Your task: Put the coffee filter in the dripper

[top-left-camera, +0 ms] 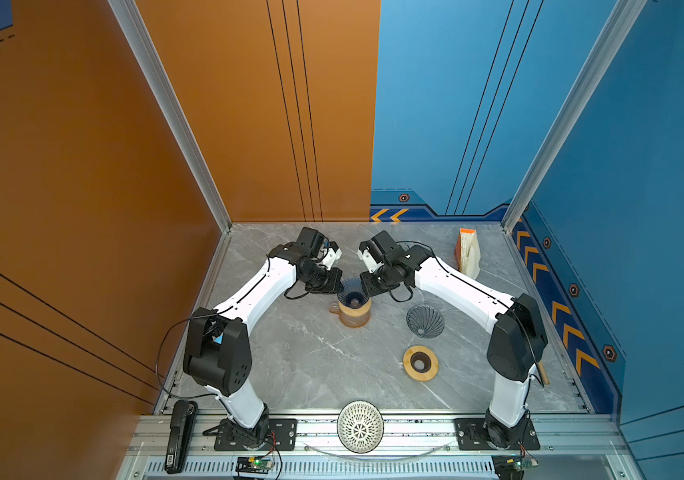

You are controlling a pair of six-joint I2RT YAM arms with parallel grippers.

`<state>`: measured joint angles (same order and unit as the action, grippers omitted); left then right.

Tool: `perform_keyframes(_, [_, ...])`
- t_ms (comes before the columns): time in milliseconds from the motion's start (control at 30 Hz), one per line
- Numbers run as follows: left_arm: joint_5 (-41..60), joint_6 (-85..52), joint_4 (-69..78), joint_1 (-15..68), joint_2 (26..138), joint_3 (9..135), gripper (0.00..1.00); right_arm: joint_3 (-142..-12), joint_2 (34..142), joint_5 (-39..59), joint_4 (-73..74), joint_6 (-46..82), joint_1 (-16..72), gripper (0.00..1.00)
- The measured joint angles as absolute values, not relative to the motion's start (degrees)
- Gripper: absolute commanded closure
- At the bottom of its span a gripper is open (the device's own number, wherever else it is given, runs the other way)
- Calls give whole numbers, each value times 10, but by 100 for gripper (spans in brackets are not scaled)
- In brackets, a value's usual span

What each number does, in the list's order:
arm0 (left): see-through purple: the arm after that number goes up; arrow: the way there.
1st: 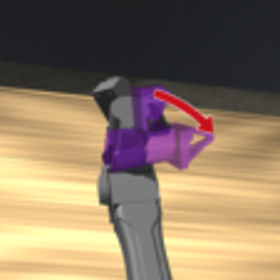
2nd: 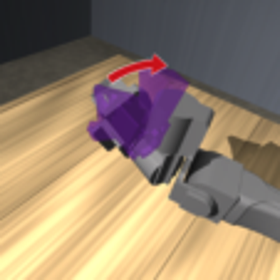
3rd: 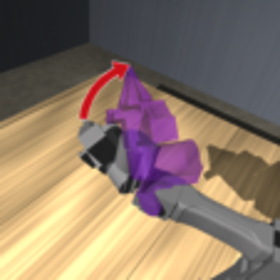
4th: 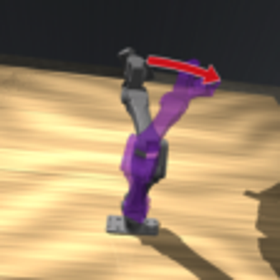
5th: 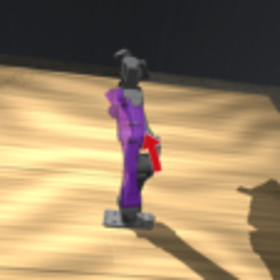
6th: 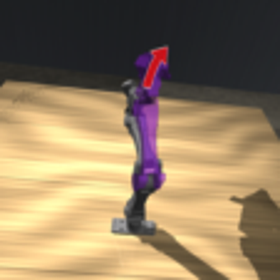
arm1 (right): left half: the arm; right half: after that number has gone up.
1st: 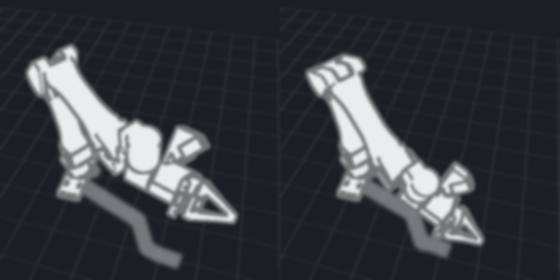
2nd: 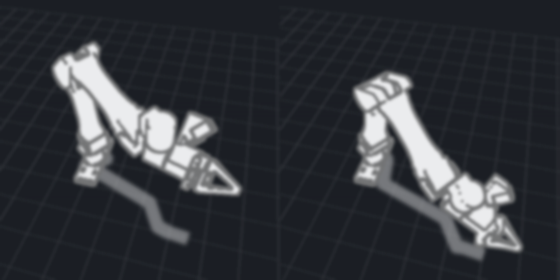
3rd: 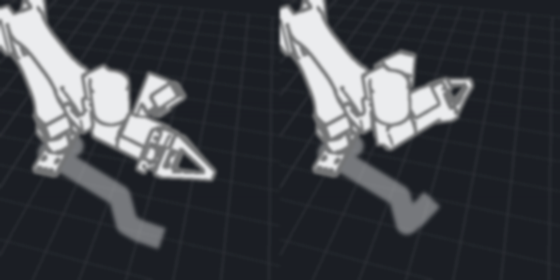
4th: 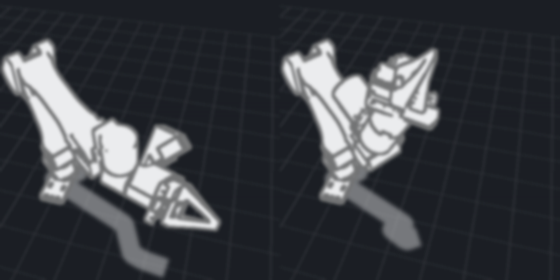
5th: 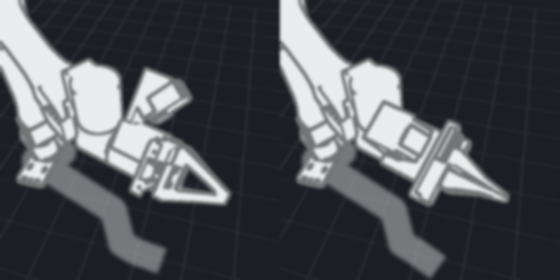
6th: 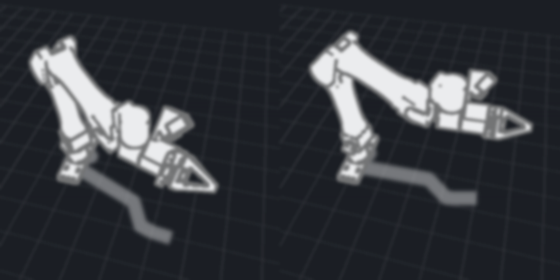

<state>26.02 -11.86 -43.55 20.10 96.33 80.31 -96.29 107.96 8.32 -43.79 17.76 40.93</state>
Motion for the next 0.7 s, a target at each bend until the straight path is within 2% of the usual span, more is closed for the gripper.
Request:
perform_keyframes(400, [261, -118, -431, 201, 963, 799, 100, -960, 1080, 83, -433, 204, 409, 97])
perform_keyframes(700, [261, -118, -426, 201, 959, 793, 100, -904, 1052, 84, -372, 220, 409, 98])
